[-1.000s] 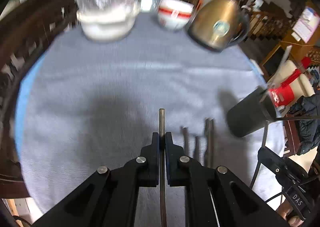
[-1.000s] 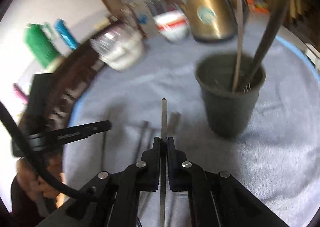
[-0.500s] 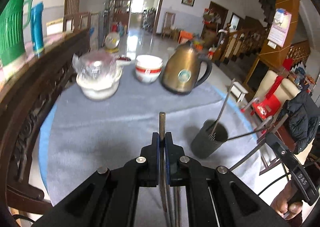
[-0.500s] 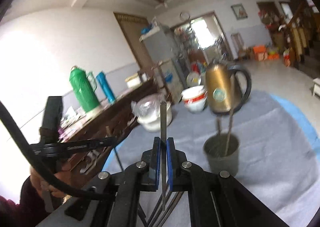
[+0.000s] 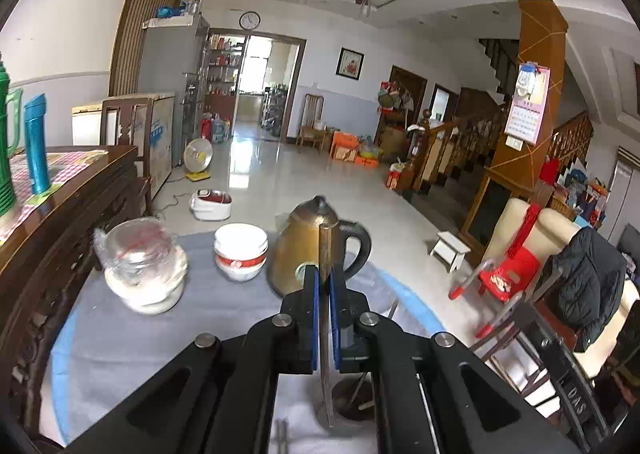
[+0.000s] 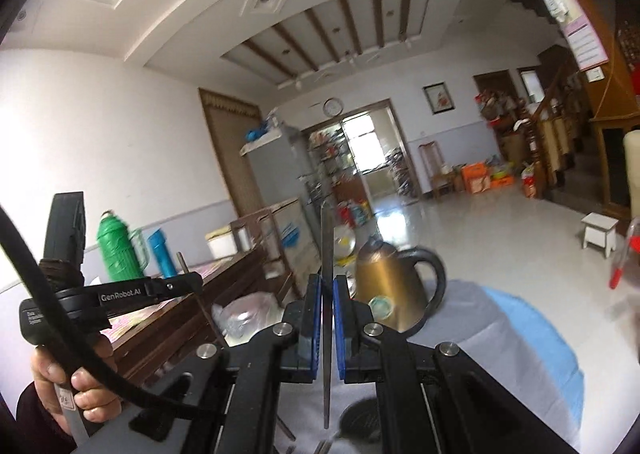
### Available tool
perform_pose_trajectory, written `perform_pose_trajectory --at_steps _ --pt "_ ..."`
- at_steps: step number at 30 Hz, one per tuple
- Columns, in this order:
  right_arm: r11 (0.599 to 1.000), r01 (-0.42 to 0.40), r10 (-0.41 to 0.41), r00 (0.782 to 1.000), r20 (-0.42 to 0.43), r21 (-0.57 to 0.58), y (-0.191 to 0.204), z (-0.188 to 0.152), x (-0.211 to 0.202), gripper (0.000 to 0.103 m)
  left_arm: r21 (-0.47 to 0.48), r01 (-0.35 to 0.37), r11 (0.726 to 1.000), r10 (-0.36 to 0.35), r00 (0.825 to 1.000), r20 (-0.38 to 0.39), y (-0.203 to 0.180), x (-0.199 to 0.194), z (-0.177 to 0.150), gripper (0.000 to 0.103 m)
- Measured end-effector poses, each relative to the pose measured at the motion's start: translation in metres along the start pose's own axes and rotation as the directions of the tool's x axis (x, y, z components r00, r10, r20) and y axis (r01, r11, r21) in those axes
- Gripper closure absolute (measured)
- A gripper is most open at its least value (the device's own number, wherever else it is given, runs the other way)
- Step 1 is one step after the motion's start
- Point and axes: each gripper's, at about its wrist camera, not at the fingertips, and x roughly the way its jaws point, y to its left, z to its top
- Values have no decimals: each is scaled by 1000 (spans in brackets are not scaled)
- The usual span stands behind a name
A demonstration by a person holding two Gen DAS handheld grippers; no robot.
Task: Organize utensils
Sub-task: 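Raise both chopsticks above the grey cup and open both tools to release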
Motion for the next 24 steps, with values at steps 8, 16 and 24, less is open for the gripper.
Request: perform_pose_trajectory --at_steps 8,16,24 --pt "997 73 -73 996 -58 7 -31 -14 25 97 -27 2 1000 -3 998 -64 -19 68 -27 98" --pt "997 63 -55 975 -215 33 -50 -47 52 95 -32 0 999 -7 978 -208 -11 101 -57 98" --pt "964 30 53 953 -299 265 -88 -63 57 91 33 20 999 -10 964 -265 3 81 -74 53"
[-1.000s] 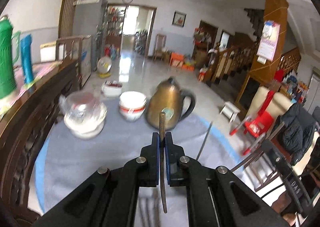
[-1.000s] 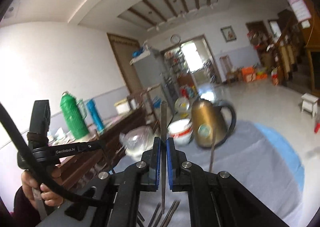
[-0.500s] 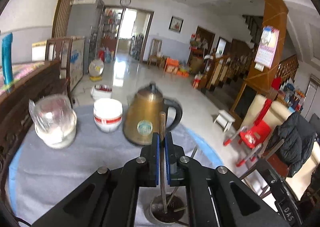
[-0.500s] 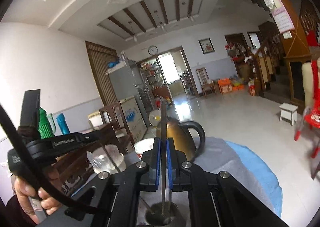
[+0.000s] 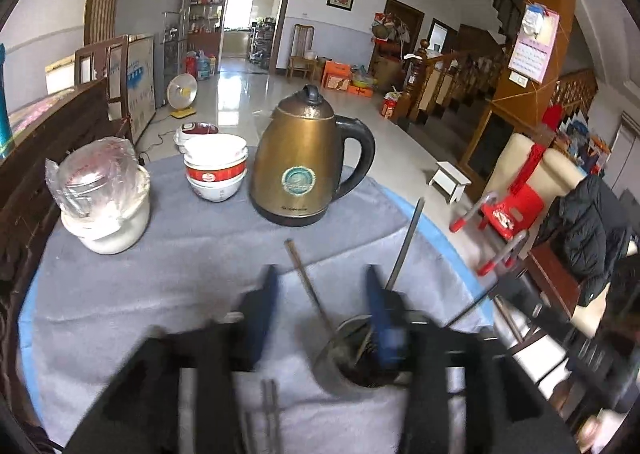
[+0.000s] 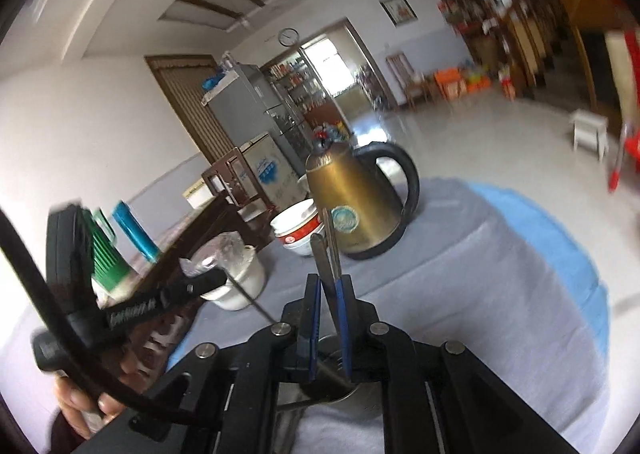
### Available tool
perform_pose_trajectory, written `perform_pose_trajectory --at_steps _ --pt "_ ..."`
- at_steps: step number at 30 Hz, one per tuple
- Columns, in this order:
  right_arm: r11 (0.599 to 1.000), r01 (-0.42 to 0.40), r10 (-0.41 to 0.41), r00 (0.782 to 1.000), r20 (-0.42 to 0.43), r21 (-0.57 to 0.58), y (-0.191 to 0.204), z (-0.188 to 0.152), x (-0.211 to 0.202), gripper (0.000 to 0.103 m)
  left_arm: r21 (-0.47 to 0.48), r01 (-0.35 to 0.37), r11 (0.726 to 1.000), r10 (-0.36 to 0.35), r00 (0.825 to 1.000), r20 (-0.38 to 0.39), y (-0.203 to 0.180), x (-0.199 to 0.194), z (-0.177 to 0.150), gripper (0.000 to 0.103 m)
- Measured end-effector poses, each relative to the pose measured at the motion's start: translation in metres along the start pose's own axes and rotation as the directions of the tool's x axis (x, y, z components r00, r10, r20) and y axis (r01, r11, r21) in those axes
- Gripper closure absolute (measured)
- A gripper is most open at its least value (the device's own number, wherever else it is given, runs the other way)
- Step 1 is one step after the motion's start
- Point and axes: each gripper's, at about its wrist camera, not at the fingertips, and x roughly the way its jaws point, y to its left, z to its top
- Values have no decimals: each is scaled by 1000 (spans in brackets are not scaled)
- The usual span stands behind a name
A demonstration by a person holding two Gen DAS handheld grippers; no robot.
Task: Organize utensils
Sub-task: 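Raise both chopsticks above the grey cup and open both tools to release, then return both open tools to the remaining chopsticks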
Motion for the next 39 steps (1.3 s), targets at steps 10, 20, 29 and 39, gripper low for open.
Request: perform_pose_trajectory --at_steps 10,20,29,39 --pt "980 -95 60 978 199 176 -45 -21 -68 32 -85 -107 991 99 991 -91 76 -31 -73 53" --pt "998 -19 26 994 -106 66 -34 -113 -39 63 -158 -180 971 129 950 -286 113 -18 -165 53" --pt "997 -63 74 959 -273 49 -9 -171 7 63 -148 -145 978 89 939 -333 103 9 -177 53" --pt "998 -46 56 944 -325 37 -7 -182 23 63 -166 -128 978 53 917 -396 105 57 -168 56"
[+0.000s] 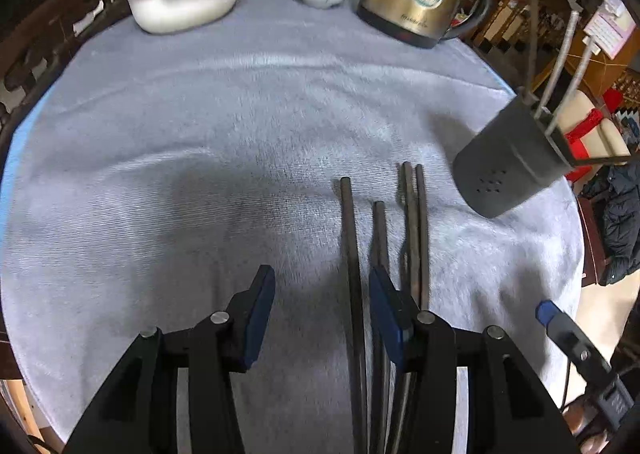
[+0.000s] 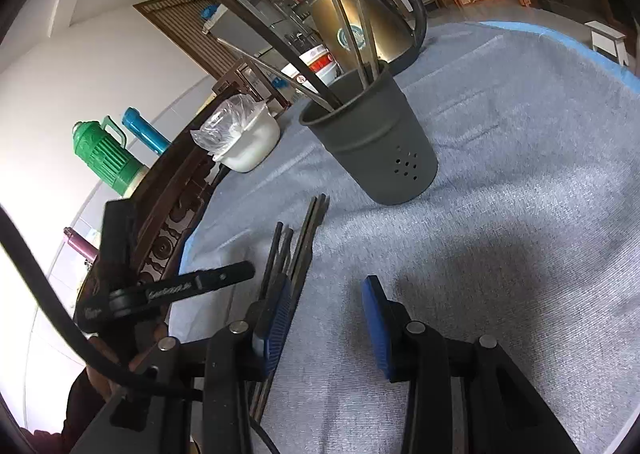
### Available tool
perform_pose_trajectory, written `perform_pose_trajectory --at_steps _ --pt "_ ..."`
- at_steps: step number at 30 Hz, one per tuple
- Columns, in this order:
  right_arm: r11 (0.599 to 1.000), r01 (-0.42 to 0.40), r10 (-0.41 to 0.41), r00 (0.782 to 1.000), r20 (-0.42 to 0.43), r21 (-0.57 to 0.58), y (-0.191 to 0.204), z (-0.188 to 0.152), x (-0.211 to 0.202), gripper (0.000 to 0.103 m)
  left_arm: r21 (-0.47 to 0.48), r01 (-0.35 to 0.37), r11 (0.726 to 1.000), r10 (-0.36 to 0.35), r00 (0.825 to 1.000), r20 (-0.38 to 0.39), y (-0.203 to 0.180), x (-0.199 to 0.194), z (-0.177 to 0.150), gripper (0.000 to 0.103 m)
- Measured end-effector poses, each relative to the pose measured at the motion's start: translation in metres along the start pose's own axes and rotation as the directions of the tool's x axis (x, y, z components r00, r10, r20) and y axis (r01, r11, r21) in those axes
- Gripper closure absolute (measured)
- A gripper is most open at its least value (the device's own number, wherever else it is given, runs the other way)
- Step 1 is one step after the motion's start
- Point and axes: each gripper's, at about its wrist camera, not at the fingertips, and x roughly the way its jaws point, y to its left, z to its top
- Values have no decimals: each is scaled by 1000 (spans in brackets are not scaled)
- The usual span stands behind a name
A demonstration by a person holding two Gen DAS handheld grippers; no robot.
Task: Organize utensils
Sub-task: 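Return both open tools to the remaining chopsticks, then close the left tool on a chopstick while the right tool grasps another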
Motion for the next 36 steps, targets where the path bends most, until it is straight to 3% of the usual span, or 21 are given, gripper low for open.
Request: perform_pose_trajectory --at_steps 7,9,11,14,18,20,24,31,36 --pt "1000 21 -21 999 -26 8 -2 6 12 63 31 5 1000 -5 1000 21 0 10 5 69" --pt "1000 29 -30 999 -43 -6 4 10 20 63 47 -22 999 21 999 26 3 9 4 86" --pt "998 51 -53 996 -73 -39 13 14 34 63 45 1 999 -2 1000 21 10 8 4 88" --pt "993 74 -84 991 -105 -96 29 16 55 63 28 53 998 -53 999 12 20 7 5 88" --pt "982 115 -136 981 -140 -152 45 16 83 65 42 69 997 -70 997 21 23 7 4 88" --pt "976 135 -161 976 -148 -170 50 15 93 74 53 69 996 -71 997 26 23 7 3 89" --pt "964 177 -210 965 -159 -198 56 16 106 80 54 84 995 -86 996 28 26 5 2 89" --pt "946 207 -252 953 -165 -252 68 16 114 81 56 73 996 -75 997 32 25 4 -1 89" --pt "933 240 -291 941 -171 -267 61 14 109 92 60 43 997 -45 999 21 18 3 -6 89"
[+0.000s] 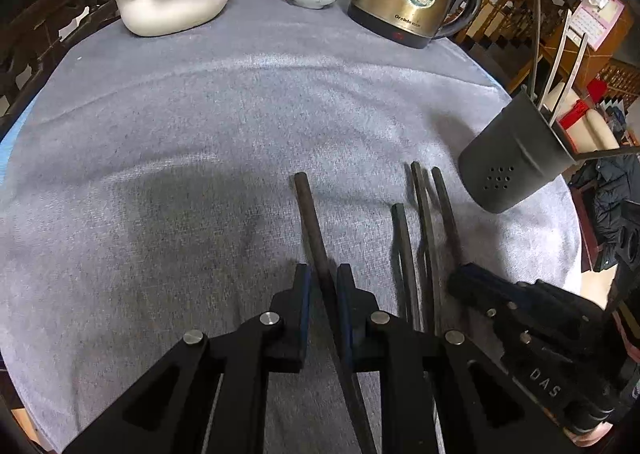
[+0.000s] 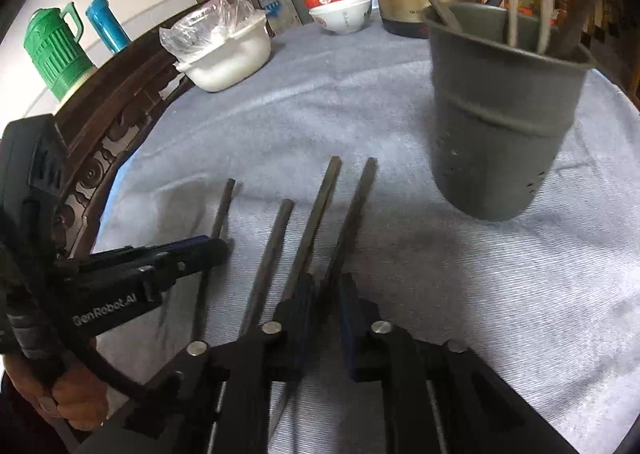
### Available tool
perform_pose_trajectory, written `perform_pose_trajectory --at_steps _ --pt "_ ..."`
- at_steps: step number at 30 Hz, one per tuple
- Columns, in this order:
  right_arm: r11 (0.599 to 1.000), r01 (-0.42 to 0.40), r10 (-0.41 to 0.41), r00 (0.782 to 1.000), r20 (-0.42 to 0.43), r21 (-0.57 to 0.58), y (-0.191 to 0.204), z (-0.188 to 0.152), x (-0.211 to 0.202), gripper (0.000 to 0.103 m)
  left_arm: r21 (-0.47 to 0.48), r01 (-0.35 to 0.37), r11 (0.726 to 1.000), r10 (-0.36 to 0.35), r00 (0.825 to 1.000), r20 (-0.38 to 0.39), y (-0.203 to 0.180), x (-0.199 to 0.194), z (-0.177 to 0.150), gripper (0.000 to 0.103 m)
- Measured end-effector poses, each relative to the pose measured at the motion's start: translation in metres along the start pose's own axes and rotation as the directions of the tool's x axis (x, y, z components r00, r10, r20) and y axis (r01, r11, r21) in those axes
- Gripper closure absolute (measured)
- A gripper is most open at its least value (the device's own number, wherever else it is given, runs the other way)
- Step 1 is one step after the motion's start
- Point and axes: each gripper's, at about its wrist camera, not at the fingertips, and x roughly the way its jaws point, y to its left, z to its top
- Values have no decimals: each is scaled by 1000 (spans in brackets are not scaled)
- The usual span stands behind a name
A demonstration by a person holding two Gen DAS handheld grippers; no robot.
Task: Organize utensils
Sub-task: 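Close the left tool on a chopstick while the right tool grasps another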
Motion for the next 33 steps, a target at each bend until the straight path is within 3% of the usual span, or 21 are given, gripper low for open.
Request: perform_pose_trajectory --at_steps 6,14,25,30,33 --pt "996 65 -66 998 -14 -55 -12 -7 -12 92 6 -19 1000 19 1000 -13 -4 1 -2 87" --pt "998 52 -55 996 -72 -43 -33 -14 -26 91 -12 -17 1000 17 999 -29 3 -6 -10 74" --pt "999 35 -33 997 -68 22 -35 -17 -27 87 -46 -44 998 42 998 -56 1 -1 -1 74" --pt "993 9 3 995 -102 120 -46 -6 -22 88 -47 -76 996 72 994 -78 -3 2 7 74" --pt "991 29 -16 994 -104 133 -43 2 -17 88 -39 -101 994 97 992 -86 -7 5 12 77"
